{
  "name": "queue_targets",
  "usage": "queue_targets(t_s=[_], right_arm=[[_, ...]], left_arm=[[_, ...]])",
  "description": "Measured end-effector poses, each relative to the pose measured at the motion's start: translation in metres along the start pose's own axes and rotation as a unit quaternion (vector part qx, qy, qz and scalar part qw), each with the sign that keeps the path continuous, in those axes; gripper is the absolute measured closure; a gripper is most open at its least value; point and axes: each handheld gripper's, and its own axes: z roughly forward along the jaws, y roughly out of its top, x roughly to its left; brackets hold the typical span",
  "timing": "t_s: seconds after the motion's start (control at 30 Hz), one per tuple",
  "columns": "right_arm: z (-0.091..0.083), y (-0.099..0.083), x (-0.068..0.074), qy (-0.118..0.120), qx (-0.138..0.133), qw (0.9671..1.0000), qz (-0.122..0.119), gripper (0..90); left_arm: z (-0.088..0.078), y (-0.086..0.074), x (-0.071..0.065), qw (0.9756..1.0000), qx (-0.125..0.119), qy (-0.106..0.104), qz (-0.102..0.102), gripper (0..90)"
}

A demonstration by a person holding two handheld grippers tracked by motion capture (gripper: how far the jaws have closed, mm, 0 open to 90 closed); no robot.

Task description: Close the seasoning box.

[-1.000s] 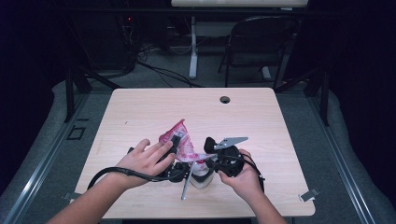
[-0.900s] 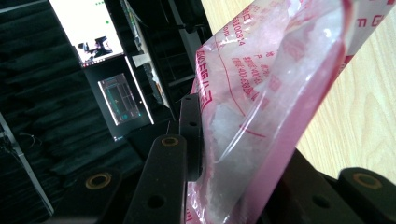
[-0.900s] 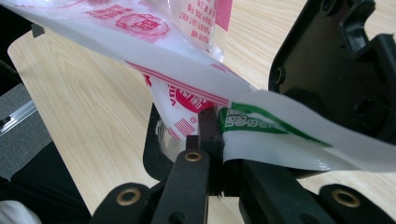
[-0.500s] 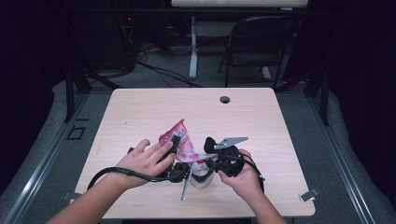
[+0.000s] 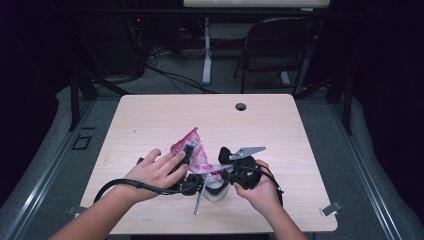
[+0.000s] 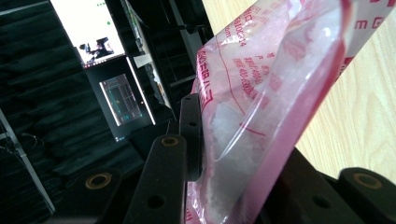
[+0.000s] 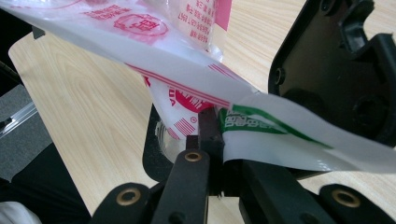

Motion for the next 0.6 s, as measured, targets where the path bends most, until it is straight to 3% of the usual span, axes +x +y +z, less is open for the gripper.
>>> queue_targets(t_s=[0.33, 0.47, 0.6], right_arm=[[-0.0008, 0.0001, -0.0001, -0.001, 0.001, 1.0000, 0.001, 90.0], [-0.0005, 0.0002, 0.0002, -0.001, 0.000, 1.0000, -0.001, 90.0], [-0.0008, 0.0002, 0.0005, -0.003, 0.000, 1.0000, 0.000, 90.0]], left_arm=[[-0.0004, -0.0004, -0.0006, 0.9998, 0.008, -0.016, -0.002, 84.0], [-0.0007, 0.0000, 0.0001, 1.0000, 0.006, -0.008, 0.001, 84.3], [-0.0006, 0.0002, -0.0018, 0.9998, 0.008, -0.018, -0.008, 84.4]])
